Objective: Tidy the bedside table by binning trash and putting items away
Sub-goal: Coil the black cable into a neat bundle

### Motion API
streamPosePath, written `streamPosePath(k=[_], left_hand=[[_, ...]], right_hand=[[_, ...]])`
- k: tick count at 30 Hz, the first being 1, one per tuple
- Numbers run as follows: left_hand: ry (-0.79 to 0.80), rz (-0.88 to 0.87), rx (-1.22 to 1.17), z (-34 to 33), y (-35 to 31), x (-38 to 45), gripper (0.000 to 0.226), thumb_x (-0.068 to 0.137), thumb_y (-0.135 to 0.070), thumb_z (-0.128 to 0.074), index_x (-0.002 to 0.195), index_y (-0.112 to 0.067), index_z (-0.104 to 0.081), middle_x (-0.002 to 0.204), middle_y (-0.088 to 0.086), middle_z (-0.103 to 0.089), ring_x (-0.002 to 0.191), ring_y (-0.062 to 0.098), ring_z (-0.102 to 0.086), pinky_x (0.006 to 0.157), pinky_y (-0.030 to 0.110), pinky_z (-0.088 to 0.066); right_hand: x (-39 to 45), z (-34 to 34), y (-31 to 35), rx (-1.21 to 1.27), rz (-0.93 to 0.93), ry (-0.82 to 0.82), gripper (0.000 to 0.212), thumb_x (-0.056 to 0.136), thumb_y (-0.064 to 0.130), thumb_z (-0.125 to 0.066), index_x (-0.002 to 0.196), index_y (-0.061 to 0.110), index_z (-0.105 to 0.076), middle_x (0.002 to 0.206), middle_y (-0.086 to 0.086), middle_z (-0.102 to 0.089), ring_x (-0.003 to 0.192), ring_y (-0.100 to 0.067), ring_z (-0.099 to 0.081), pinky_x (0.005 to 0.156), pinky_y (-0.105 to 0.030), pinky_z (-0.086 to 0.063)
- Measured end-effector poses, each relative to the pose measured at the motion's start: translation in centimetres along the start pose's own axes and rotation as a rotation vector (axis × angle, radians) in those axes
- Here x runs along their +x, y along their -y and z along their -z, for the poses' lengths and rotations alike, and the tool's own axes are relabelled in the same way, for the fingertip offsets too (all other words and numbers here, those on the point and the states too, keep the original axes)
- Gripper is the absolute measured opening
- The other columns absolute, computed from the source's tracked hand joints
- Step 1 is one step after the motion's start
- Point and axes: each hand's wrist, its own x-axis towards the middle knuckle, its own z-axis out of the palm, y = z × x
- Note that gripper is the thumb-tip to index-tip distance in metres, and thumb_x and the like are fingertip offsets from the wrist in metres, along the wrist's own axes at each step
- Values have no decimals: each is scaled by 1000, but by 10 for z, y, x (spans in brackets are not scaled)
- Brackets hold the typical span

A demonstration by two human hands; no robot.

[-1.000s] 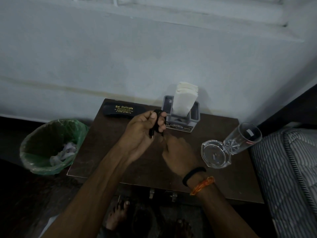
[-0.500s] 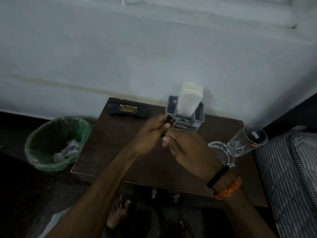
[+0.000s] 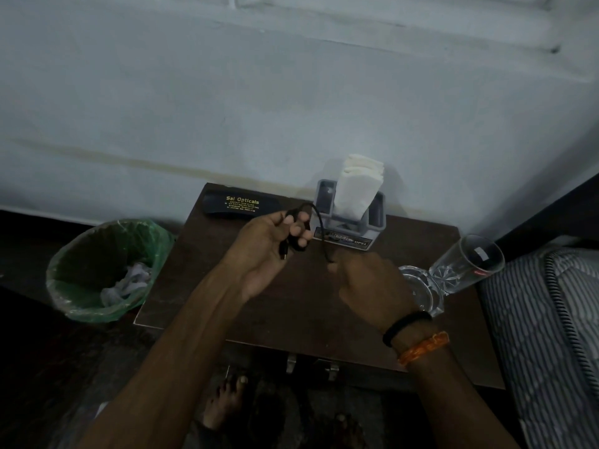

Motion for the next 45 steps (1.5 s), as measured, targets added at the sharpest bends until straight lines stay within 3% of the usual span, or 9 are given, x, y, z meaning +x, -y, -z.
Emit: streamPosePath(k=[9,15,19,26,31,35,39,42,45], left_hand=[[337,165,-238,-5,-9,-12,32,92,7,-27,107,4,-55,71,5,-46,74,20,-54,70,23,-53],[45,-75,-90,-3,-5,-3,26,102,-3,-36,101,-1,-62,70,3,-53,75,17,-56,75,27,-46],[-33,-179,131,-6,2,-1,21,103,-6,-40,101,-4,-61,69,1,-54,75,15,-61,75,26,-50],[-36,-251,359,-8,13,0,17,101,-5,-44,106,-2,-60,80,7,-66,109,27,-66,101,36,-50],[71,-187,637,-6,22,3,18,101,-7,-47,110,-1,-62,96,13,-69,99,27,-67,92,42,-51],[217,-106,729,-13,22,-1,26,103,-9,-39,92,-7,-62,77,9,-63,76,13,-61,78,28,-46],[243,-95,639,-15,24,-3,35,105,-10,-31,87,-4,-60,66,15,-58,69,20,-61,71,29,-49],[219,55,567,-20,25,7,45,105,-28,-29,83,-4,-59,52,0,-62,55,13,-63,64,31,-48],[299,68,582,-21,25,2,25,90,-22,-48,92,0,-60,66,-2,-66,63,17,-62,63,26,-49]], right_hand=[[6,-16,8,-66,-92,14,26,90,18,-46,113,20,-57,99,-11,-68,92,-37,-66,65,-38,-45],[-2,-13,25,-54,-51,-35,22,94,25,-40,101,19,-60,88,-9,-65,82,-35,-64,61,-35,-38],[-8,-5,45,-20,61,33,23,97,28,-40,102,17,-60,91,-8,-65,82,-29,-63,62,-31,-32],[-7,11,49,28,180,48,22,102,31,-39,101,18,-57,89,-5,-65,76,-25,-60,60,-32,-34],[-2,21,17,148,245,-62,15,101,21,-45,97,16,-59,78,7,-56,67,-16,-52,61,-38,-46],[4,20,-2,171,227,-265,24,99,25,-47,84,20,-65,76,12,-58,66,-7,-52,61,-26,-43],[7,18,-11,206,184,-402,23,96,29,-54,93,16,-72,88,0,-70,79,-15,-65,73,-29,-53],[8,16,-16,195,142,-442,13,93,24,-64,96,17,-74,93,1,-71,84,-13,-65,76,-26,-52],[9,13,-17,181,133,-470,11,91,23,-68,96,18,-75,95,2,-72,84,-12,-65,76,-24,-51]])
